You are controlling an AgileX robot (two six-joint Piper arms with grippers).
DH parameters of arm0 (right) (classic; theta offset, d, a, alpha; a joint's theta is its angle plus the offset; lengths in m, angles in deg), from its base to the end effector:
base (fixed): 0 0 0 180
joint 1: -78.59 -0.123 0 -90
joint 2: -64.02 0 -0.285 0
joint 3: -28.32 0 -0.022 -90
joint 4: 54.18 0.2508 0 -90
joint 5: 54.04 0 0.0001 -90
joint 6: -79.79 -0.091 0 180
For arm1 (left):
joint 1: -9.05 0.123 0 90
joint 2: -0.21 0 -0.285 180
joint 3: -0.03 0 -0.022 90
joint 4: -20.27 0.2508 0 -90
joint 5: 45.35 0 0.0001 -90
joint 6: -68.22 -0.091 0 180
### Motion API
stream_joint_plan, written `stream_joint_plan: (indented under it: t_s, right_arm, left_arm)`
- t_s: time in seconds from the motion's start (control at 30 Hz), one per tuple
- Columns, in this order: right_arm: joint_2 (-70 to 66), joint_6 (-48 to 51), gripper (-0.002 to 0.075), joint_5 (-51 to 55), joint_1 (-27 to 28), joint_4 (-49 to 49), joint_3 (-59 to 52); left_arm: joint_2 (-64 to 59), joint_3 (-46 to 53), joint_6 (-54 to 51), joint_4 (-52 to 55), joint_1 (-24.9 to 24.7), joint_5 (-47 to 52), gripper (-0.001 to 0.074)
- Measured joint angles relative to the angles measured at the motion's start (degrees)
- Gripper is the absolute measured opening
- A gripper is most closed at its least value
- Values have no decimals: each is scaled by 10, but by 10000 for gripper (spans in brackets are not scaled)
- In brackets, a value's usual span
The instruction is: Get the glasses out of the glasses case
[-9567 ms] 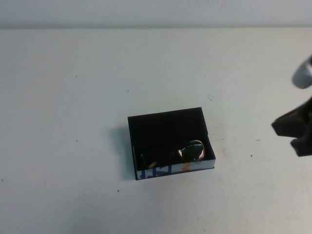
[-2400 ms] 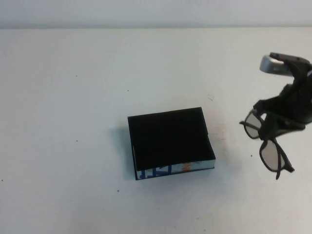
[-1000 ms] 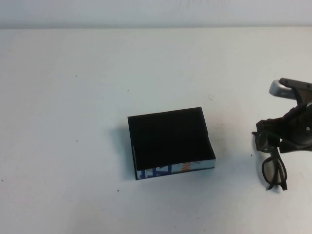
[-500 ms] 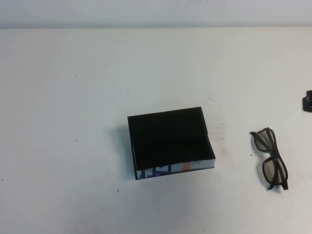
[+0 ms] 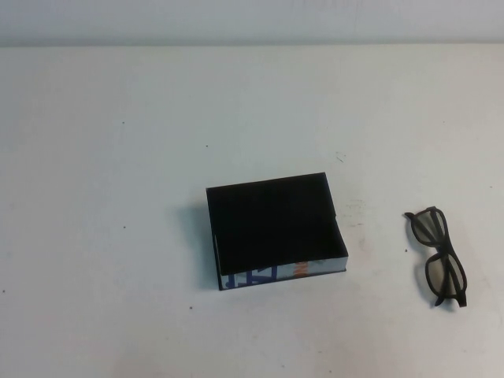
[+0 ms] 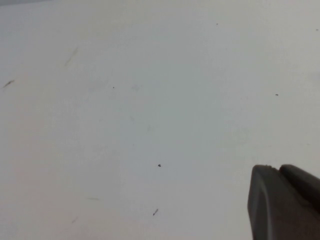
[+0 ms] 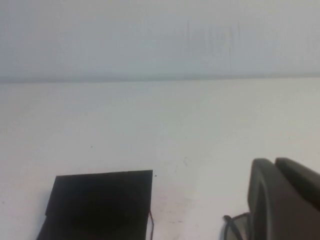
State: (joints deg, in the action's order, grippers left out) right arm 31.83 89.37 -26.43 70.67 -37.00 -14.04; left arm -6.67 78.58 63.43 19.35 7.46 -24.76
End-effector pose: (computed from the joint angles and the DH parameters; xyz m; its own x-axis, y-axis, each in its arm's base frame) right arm 0.0806 0.0238 0.3454 -0.2167 0.0699 -0.9737 -0.2491 0.9605 0.1244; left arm 0.0527 -0.0020 0.1738 -0.2729 0.0761 -0.9590 0.0520 0.9966 0.0643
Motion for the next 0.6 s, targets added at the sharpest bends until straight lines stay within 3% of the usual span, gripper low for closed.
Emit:
stream_joint_plan:
  t_s: [0.33, 0.5, 0.6]
  right_arm:
    - [28, 28, -16, -299, -1, -76, -169]
    - [73, 28, -16, -302, -21, -57, -240]
    - [110, 28, -16, -293, 14, -52, -283]
  left_arm:
    - [0, 0, 0, 0, 0, 0, -5]
    - [0, 0, 0, 0, 0, 0, -5]
    - [0, 0, 0, 0, 0, 0, -5]
